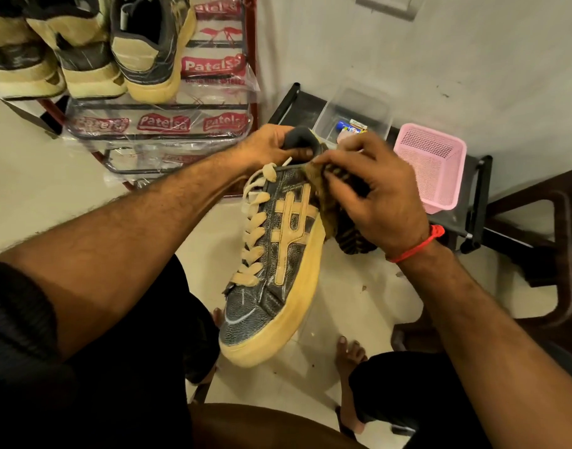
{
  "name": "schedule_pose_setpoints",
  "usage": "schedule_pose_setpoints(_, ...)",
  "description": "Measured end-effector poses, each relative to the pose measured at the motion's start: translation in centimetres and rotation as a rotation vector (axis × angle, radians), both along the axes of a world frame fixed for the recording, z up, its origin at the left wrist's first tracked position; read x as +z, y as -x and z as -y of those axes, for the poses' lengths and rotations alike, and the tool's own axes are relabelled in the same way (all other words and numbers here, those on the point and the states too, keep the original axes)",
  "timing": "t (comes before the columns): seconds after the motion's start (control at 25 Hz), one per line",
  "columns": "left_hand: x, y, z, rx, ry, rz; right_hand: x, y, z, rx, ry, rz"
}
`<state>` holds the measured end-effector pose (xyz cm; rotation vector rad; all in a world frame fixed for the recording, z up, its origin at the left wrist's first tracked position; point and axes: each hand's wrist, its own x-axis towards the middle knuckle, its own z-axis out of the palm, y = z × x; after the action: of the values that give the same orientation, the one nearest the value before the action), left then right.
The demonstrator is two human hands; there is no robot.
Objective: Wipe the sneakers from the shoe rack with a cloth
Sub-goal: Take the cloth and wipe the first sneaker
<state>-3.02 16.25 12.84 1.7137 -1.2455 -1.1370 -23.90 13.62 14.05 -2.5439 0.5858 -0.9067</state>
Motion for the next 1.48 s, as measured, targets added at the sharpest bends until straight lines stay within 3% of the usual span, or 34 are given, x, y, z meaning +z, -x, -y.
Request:
schedule_pose_setpoints(0.12,0.1,-1.3,-0.1,0.061,-0.004,-0.044,-0.4,0.4,-0.2,-0.03,-0.068,0.005)
schedule_pose_setpoints(0.24,-0.2,-3.2,-0.6,0.157,0.003,-0.133,0.5,0.5,-4.0,0.39,-0.105,-0.074)
schedule_pose_setpoints(0.36,-0.1,-3.3,-1.1,0.168,-0.007,-0.073,1.6,0.5,-7.5,0.704,-0.058,-0.185)
schedule_pose_setpoints(0.44,0.0,-2.7,-1.0,0.139,-0.024,-0.084,1.7,0.3,-6.5,0.647,-0.013,-0.14)
schedule_pose_setpoints(0.56,0.2,-1.6,-0.7,0.095,-0.022,-0.069,1.3,-0.1,-2.5,0.292,0.002,-0.056)
schedule_pose_setpoints(0.64,0.2,-1.6,-0.6,0.141,-0.022,-0.137,1.2,-0.1,-2.2,0.198,-0.042,-0.052)
schedule_pose_setpoints(0.8,0.2,-2.4,-1.0,0.163,-0.023,-0.142,2.0,0.2,-7.4,0.693,-0.105,-0.132)
schedule_pose_setpoints(0.88,0.1,-2.2,-1.0,0.158,-0.028,-0.129,2.0,0.2,-7.1,0.703,-0.062,-0.156)
schedule_pose_setpoints(1.0,0.0,-1.4,-0.4,0.11,-0.05,-0.075,0.3,-0.1,-2.7,0.284,0.056,-0.079)
schedule_pose_setpoints(1.08,-0.1,-1.0,-0.2,0.073,-0.059,-0.052,-0.5,0.0,0.2,0.019,0.024,-0.035)
schedule_pose_setpoints(1.16,0.0,-0.9,-0.2,0.089,-0.044,-0.052,-0.8,0.2,0.7,-0.078,-0.067,-0.005)
schedule_pose_setpoints(1.2,-0.1,-1.1,-0.2,0.116,-0.034,-0.067,-0.6,0.1,-0.4,0.006,-0.096,-0.001)
schedule_pose_setpoints(1.36,-0.2,-2.1,-0.7,0.204,-0.043,-0.091,0.7,-0.1,-8.0,0.734,-0.094,-0.128)
schedule_pose_setpoints(1.4,-0.3,-2.0,-0.7,0.182,-0.048,-0.079,0.7,-0.2,-8.2,0.767,-0.051,-0.154)
schedule_pose_setpoints(1.48,-0.5,-1.6,-0.5,0.128,-0.042,-0.048,0.3,-0.5,-6.0,0.57,0.033,-0.084)
